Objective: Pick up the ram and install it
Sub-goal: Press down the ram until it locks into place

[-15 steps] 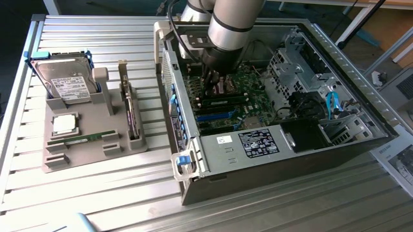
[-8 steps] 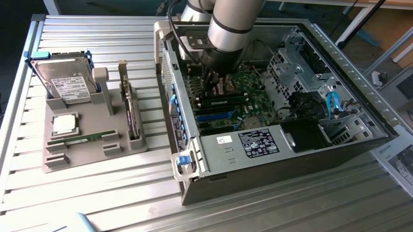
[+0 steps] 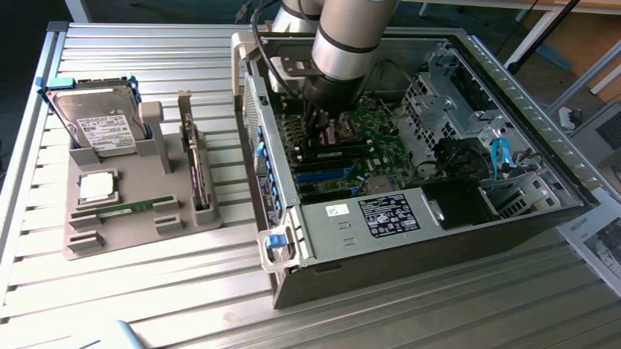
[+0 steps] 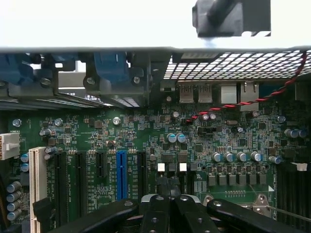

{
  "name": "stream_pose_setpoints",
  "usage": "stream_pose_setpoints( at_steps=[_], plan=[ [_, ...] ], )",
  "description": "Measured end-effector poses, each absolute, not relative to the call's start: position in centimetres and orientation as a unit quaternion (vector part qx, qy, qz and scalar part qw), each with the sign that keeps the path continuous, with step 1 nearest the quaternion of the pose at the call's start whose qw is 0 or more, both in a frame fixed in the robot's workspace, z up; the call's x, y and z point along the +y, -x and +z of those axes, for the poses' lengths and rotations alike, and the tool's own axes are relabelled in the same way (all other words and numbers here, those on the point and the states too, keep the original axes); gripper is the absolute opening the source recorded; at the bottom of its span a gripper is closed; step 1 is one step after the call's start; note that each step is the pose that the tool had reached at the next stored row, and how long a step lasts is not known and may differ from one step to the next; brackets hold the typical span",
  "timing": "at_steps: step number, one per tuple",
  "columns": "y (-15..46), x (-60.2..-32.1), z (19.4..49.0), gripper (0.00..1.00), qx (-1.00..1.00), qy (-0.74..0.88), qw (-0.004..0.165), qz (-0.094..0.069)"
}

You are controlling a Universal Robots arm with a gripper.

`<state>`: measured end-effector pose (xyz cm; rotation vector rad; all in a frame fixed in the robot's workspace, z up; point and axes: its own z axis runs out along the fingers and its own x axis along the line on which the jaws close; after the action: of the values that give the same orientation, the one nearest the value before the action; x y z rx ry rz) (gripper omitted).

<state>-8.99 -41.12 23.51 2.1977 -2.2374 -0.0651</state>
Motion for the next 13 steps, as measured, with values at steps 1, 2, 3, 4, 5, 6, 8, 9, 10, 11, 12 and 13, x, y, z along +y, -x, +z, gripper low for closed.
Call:
stream_pose_setpoints(
  at_steps=[1,2,3,4,5,6,8,9,10,11,12,13],
  plan=[
    [8.99,-41.12,23.47,0.10,-0.713,-0.701,0.002,-0.021],
    [9.00,-41.13,23.46,0.10,-0.713,-0.701,0.003,-0.021],
    [9.00,-41.13,23.46,0.10,-0.713,-0.701,0.003,-0.021],
    [9.00,-41.13,23.46,0.10,-0.713,-0.701,0.003,-0.021],
    [8.99,-41.12,23.45,0.10,-0.713,-0.701,0.002,-0.021],
    [9.00,-41.12,23.45,0.10,-0.713,-0.701,0.002,-0.021],
    [9.00,-41.12,23.37,0.10,-0.713,-0.701,0.002,-0.021],
    [9.00,-41.13,23.33,0.10,-0.713,-0.701,0.003,-0.021],
    [9.00,-41.13,23.28,0.10,-0.713,-0.701,0.003,-0.020],
    [9.00,-41.13,23.19,0.10,-0.713,-0.701,0.003,-0.021],
    [9.00,-41.13,23.18,0.10,-0.713,-0.701,0.003,-0.021],
    [9.00,-41.12,23.17,0.10,-0.713,-0.701,0.002,-0.021]
  ],
)
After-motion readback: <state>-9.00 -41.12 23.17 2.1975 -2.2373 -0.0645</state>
